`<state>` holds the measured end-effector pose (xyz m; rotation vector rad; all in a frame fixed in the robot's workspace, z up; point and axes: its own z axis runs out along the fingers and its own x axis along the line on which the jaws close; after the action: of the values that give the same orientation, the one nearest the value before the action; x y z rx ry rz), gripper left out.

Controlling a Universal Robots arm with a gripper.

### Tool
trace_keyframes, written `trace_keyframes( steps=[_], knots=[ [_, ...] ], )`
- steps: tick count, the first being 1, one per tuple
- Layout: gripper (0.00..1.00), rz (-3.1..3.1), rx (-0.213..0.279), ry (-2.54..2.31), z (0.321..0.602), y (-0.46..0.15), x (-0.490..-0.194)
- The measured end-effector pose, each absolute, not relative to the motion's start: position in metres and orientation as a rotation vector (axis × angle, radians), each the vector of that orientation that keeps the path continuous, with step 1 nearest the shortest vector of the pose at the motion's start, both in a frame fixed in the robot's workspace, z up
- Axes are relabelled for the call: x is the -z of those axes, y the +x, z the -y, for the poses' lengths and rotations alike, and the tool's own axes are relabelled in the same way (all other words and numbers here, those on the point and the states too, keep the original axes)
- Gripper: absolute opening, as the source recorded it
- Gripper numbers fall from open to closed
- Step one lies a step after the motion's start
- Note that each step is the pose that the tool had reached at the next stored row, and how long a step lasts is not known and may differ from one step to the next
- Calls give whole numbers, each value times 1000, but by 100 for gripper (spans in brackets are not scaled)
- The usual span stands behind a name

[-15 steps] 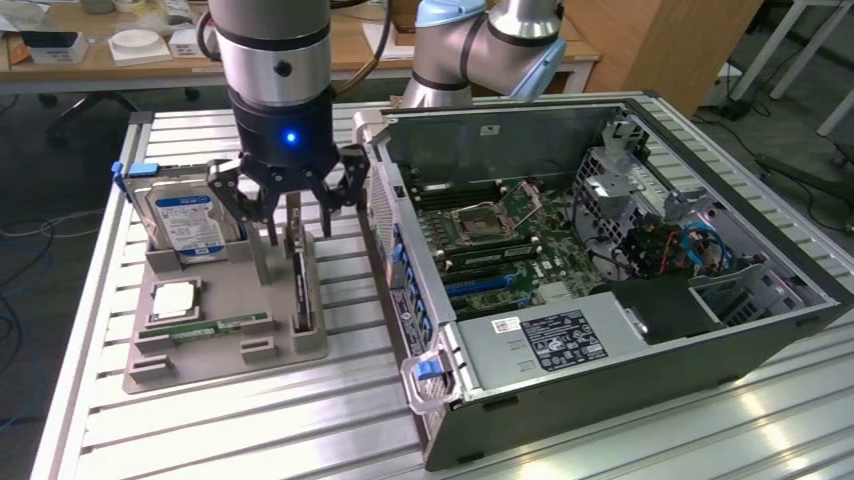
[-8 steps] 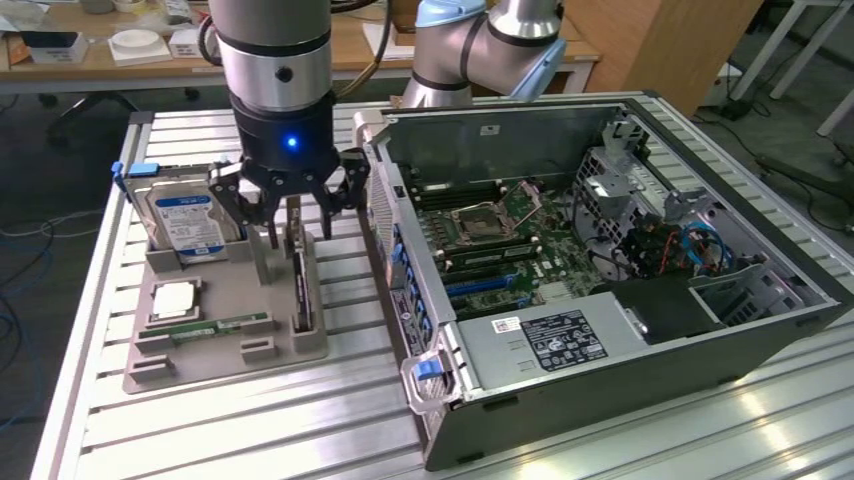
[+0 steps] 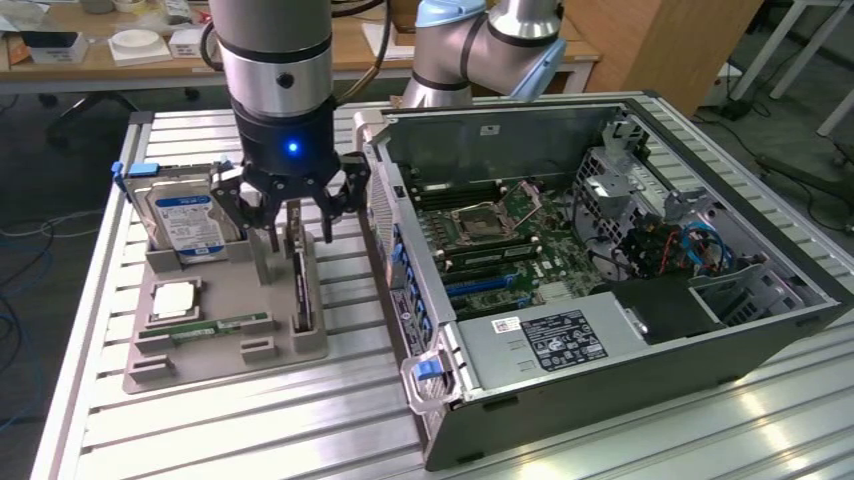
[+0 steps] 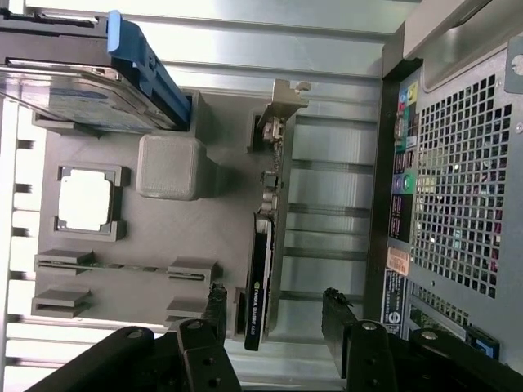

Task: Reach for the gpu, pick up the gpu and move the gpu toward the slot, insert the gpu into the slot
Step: 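Pick up the gpu and move the gpu toward the slot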

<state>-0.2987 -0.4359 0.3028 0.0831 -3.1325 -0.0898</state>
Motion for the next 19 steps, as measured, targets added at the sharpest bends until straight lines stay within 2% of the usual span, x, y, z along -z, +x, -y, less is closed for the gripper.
trace_keyframes(
  steps=[19],
  knots=[
    [59, 3133, 90, 83, 439, -298, -294]
  ],
)
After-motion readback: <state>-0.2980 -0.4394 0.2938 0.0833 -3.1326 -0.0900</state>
